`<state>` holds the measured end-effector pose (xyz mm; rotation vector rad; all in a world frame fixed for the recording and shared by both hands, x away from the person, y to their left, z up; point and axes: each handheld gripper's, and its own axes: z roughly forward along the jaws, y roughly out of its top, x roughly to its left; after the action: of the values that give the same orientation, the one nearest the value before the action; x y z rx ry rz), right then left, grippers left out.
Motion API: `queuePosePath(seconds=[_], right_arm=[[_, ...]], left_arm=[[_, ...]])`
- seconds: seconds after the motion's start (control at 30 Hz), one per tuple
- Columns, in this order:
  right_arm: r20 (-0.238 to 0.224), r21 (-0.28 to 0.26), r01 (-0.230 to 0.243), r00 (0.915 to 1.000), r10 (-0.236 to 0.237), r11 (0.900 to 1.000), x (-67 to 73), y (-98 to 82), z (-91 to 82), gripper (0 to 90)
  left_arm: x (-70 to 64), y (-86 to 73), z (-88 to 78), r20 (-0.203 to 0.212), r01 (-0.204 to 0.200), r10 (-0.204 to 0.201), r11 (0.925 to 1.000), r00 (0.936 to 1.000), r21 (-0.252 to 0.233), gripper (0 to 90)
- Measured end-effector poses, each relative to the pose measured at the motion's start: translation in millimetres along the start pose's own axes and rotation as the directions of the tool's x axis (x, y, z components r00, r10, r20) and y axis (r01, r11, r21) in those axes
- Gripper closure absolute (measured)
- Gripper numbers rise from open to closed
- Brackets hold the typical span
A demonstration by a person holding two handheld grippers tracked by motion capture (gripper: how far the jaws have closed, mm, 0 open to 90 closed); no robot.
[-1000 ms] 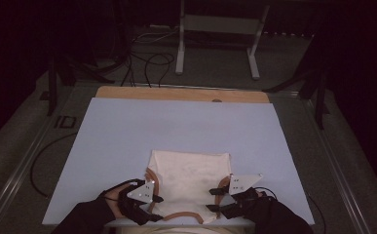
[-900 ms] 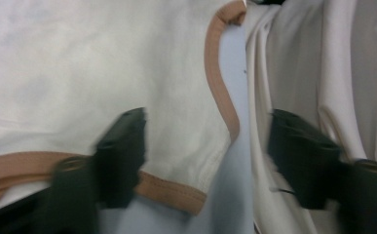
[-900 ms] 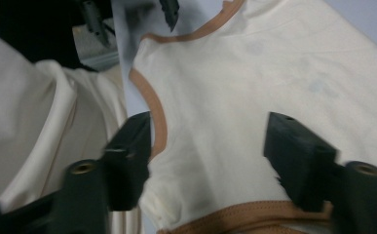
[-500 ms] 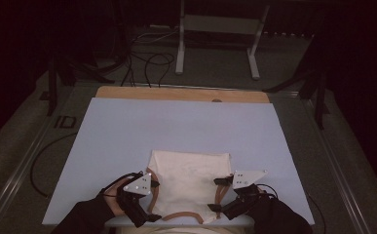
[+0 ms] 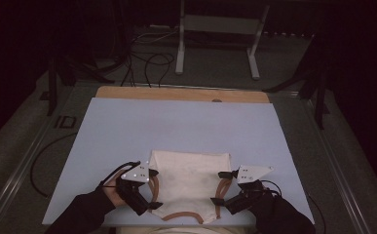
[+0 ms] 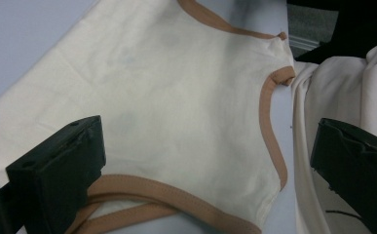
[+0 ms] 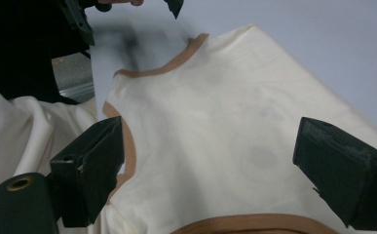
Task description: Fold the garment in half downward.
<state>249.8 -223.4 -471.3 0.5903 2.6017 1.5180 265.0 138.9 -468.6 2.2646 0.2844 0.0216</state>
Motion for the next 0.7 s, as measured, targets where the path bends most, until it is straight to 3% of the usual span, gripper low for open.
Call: queuePosePath(seconds=[0.13, 0.37, 0.7], right_arm=[[0.009, -0.018, 0.003, 1.0000, -0.003, 1.000, -2.1, 3.0, -3.8, 11.5], [0.044, -0.027, -0.010, 0.9990, 0.011, 1.000, -8.9, 8.0, -11.9, 11.5], [0.076, -0.021, 0.002, 0.9971, -0.001, 1.000, -22.0, 22.1, -18.4, 10.9]], left_arm=[[2.6, 3.7, -2.4, -0.006, -0.008, 0.008, 1.0000, 0.9999, 0.004, 0.3], [10.6, 11.3, -7.3, -0.015, -0.020, 0.019, 0.9993, 0.9997, -0.033, 0.3], [21.7, 21.1, -15.3, -0.054, -0.020, 0.019, 0.9996, 0.9984, -0.021, 0.3]])
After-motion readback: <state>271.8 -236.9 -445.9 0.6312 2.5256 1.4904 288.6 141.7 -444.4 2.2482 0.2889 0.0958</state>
